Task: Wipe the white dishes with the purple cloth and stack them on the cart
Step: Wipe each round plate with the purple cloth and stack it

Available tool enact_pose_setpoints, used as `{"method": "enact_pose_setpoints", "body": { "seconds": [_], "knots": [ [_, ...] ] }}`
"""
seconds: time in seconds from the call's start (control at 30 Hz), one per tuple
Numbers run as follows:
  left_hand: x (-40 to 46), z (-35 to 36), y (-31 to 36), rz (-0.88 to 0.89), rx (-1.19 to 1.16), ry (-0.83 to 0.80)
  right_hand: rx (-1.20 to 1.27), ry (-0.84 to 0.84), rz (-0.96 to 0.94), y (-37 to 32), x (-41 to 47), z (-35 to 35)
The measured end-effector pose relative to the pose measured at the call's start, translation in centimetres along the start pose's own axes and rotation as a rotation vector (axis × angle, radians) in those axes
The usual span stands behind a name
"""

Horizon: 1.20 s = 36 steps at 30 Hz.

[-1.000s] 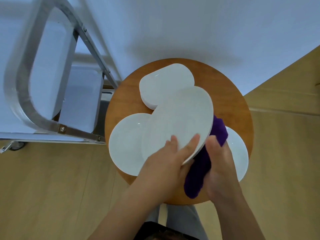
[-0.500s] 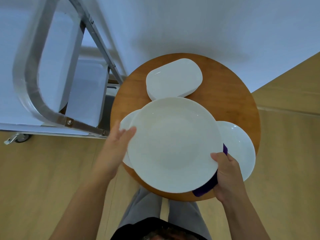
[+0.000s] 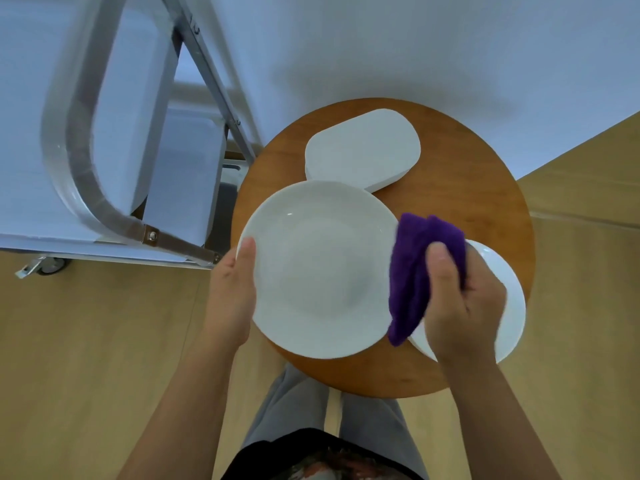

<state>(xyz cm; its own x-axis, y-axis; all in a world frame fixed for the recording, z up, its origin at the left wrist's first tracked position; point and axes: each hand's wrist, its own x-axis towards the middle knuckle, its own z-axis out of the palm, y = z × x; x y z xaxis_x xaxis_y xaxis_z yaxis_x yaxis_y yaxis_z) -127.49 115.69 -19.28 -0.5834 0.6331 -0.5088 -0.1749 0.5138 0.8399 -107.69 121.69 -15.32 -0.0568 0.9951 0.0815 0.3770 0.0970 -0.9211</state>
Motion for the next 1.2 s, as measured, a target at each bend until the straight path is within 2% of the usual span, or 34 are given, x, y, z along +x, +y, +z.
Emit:
{"method": "enact_pose_setpoints", "body": {
  "seconds": [0.07, 0.17, 0.2, 0.27, 0.33, 0.4, 0.47, 0.5, 0.63, 0.73, 0.87, 0.93, 1.03, 1.07, 1.1, 1.2],
  "knots": [
    [-0.1, 0.1, 0.4, 0.077, 0.090, -0.038, -0.219, -0.179, -0.190, -0.3, 1.2, 1.6],
    [-0.5, 0.1, 1.3, 0.142, 0.157, -0.158, -0.638, -0.418, -0.617, 1.3, 2.6, 4.1],
    [-0.6, 0.0, 1.5, 0.148, 0.162, -0.183, -0.726, -0.446, -0.715, 2.2, 3.1, 4.6],
    [-0.7, -0.2, 1.8, 0.174, 0.165, -0.192, -0.786, -0.411, -0.761, 3.8, 3.4, 4.9],
    [-0.9, 0.0, 1.8, 0.222, 0.130, -0.172, -0.742, -0.310, -0.590, 4.3, 2.6, 5.3],
    [-1.1, 0.4, 1.6, 0.273, 0.079, -0.126, -0.629, -0.249, -0.287, 4.3, 0.8, 6.0],
    [-1.1, 0.9, 1.4, 0.318, 0.040, -0.081, -0.514, -0.249, -0.023, 4.2, -1.1, 7.0],
    [-0.9, 1.1, 1.4, 0.336, 0.041, -0.065, -0.490, -0.272, 0.051, 4.1, -2.1, 7.4],
    [-0.3, 1.9, 1.5, 0.354, 0.049, -0.038, -0.321, -0.426, 0.087, 3.5, -4.3, 8.0],
    [0.0, 2.2, 1.2, 0.336, 0.021, -0.021, -0.207, -0.607, 0.061, 2.5, -5.0, 8.0],
    [0.4, 1.9, 0.0, 0.243, -0.013, 0.013, -0.108, -0.781, 0.165, 1.6, -4.7, 6.8],
    [0.8, 1.7, -0.9, 0.182, -0.032, 0.044, -0.178, -0.928, 0.222, 1.4, -4.1, 5.9],
    [1.6, 1.7, -1.9, 0.096, -0.037, 0.091, -0.523, -1.288, 0.247, 1.5, -4.2, 4.5],
    [1.9, 1.7, -2.2, 0.080, -0.022, 0.107, -0.561, -1.329, 0.306, 1.6, -4.7, 4.1],
    [2.3, 1.7, -2.5, 0.076, -0.015, 0.113, -0.569, -1.301, 0.358, 1.8, -5.1, 3.7],
    [3.2, 1.7, -3.1, 0.117, 0.020, 0.082, -0.584, -1.040, 0.386, 3.1, -5.5, 2.9]
  ]
}}
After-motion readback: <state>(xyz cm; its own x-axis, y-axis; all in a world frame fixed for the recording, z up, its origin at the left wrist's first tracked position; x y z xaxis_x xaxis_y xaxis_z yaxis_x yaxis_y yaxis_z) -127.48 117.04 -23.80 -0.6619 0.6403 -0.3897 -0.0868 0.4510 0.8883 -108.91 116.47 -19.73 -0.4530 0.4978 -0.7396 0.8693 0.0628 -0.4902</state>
